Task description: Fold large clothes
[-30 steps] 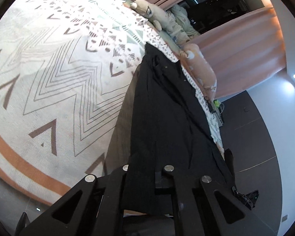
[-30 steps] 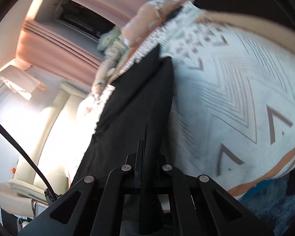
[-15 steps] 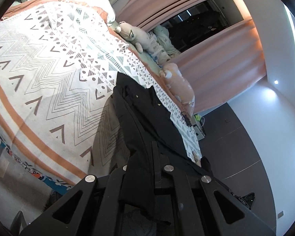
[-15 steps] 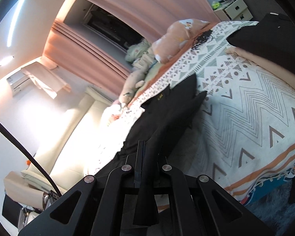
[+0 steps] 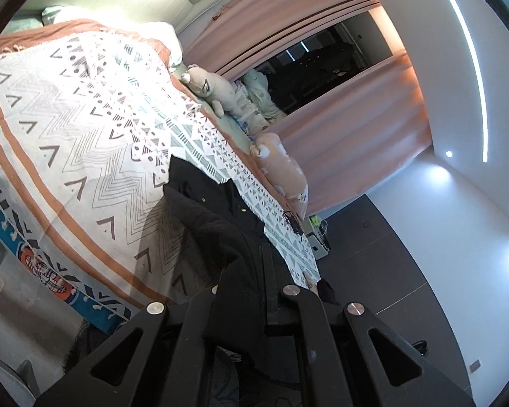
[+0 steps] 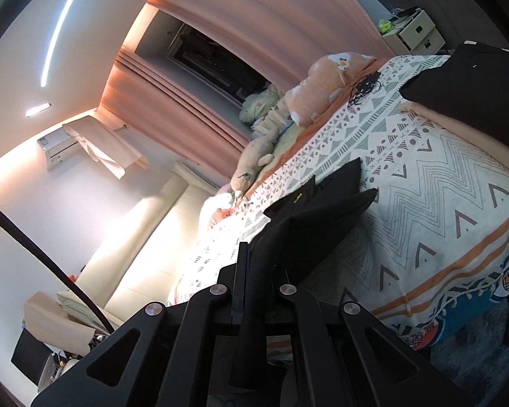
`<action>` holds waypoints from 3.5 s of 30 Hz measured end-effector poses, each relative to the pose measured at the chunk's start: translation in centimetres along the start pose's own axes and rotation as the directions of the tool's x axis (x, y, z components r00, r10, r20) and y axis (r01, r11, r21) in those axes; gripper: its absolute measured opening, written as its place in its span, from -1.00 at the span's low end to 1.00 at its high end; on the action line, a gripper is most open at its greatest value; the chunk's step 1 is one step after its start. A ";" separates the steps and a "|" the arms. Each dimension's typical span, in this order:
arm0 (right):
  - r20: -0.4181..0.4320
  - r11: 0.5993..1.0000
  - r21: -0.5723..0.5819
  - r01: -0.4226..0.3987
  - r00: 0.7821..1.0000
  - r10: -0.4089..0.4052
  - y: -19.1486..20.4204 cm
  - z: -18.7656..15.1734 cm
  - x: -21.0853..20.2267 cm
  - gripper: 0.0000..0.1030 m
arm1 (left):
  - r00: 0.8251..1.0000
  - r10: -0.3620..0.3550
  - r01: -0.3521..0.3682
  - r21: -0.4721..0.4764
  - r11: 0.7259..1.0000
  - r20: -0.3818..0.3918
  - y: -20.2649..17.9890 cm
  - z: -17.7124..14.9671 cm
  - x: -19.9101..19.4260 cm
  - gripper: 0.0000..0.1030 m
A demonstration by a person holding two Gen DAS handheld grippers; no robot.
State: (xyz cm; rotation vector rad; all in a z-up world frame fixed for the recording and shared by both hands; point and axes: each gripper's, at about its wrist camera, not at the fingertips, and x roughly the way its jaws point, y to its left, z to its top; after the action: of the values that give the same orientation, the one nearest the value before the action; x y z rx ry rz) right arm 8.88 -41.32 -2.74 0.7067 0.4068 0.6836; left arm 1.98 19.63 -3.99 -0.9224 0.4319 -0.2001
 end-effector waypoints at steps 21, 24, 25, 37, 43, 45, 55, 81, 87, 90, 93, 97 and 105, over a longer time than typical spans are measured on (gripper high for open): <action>0.024 0.997 -0.019 -0.073 0.997 0.073 -0.9 4.8 5.7 -1.00 | 0.995 -0.006 -0.001 0.079 0.997 0.095 -5.2 6.3 2.9 -0.89; 0.030 0.998 -0.022 -0.061 0.998 0.061 -0.9 6.6 8.8 -1.00 | 0.995 0.010 -0.018 0.092 0.996 0.096 -5.9 8.4 5.6 -0.89; 0.031 0.998 -0.023 -0.059 0.998 0.060 -0.9 7.2 9.8 -1.00 | 0.995 0.019 -0.028 0.096 0.995 0.096 -6.0 9.1 6.5 -0.89; 0.003 1.000 0.010 -0.001 1.000 0.001 -2.0 12.0 22.2 -1.00 | 0.992 0.114 -0.118 0.077 0.990 0.049 -3.8 15.0 17.8 -0.89; -0.041 0.998 0.036 0.046 0.998 -0.045 -3.4 13.6 28.1 -1.00 | 0.987 0.161 -0.161 0.065 0.985 0.003 -1.5 16.7 23.9 -0.89; -0.058 0.998 0.046 0.053 0.997 -0.050 -4.0 14.0 29.8 -1.00 | 0.983 0.183 -0.182 0.062 0.981 -0.014 -0.4 16.9 26.0 -0.89; -0.152 0.982 0.097 0.159 0.978 -0.143 -8.6 13.1 37.9 -1.00 | 0.950 0.290 -0.290 0.014 0.957 -0.115 5.9 16.3 34.6 -0.89; -0.250 0.947 0.026 0.321 0.919 -0.304 -9.8 14.7 47.3 0.67 | 0.901 0.386 -0.388 0.033 0.921 -0.199 10.5 17.2 45.1 1.00; -0.256 0.940 -0.034 0.341 0.906 -0.338 -8.1 14.1 43.9 0.66 | 0.893 0.415 -0.415 0.036 0.909 -0.174 10.0 16.9 41.6 0.99; -0.272 0.939 -0.067 0.337 0.899 -0.342 -6.6 13.2 42.3 0.66 | 0.894 0.418 -0.417 0.042 0.908 -0.160 9.5 16.1 39.5 0.99; -0.299 0.936 -0.102 0.336 0.887 -0.351 -5.1 12.2 41.3 0.67 | 0.893 0.422 -0.421 0.041 0.906 -0.157 9.1 15.2 37.5 1.00; -0.330 0.934 -0.149 0.325 0.874 -0.357 -2.7 10.7 40.2 0.66 | 0.892 0.426 -0.425 0.045 0.904 -0.153 8.6 13.7 34.5 1.00; -0.384 0.933 -0.223 0.283 0.854 -0.351 2.7 6.4 37.2 0.66 | 0.893 0.420 -0.422 0.024 0.906 -0.163 9.0 10.3 28.6 0.99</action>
State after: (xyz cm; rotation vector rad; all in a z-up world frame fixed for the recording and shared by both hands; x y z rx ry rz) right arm 37.80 -16.93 -0.57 0.3212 0.8379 0.5395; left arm 32.08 22.45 -13.64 -0.8048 0.7772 0.1263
